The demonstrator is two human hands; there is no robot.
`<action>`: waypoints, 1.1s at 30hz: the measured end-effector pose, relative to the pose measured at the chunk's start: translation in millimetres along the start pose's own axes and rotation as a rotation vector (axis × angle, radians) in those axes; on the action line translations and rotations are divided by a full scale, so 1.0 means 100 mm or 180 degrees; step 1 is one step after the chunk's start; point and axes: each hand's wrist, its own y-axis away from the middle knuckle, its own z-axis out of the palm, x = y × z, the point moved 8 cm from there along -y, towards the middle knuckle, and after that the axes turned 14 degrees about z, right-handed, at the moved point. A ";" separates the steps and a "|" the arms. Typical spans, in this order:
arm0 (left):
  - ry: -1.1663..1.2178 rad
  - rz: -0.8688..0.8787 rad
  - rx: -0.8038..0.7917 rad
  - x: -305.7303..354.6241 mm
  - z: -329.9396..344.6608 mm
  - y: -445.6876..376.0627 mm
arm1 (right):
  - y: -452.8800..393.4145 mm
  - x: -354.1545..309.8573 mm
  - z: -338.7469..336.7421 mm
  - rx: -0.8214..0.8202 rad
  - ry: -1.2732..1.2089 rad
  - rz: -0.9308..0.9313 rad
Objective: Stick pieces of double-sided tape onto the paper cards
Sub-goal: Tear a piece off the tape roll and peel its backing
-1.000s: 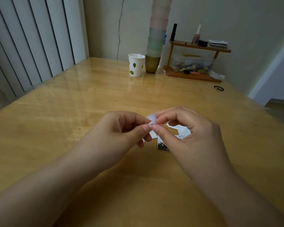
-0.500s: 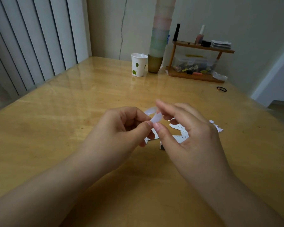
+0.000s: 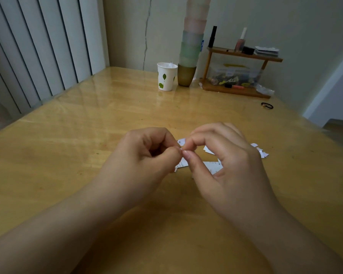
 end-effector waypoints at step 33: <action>0.1751 -0.0690 -0.0086 -0.12 0.14 0.02 | -0.03 -0.04 -0.02 -0.0232 -0.0143 -0.0332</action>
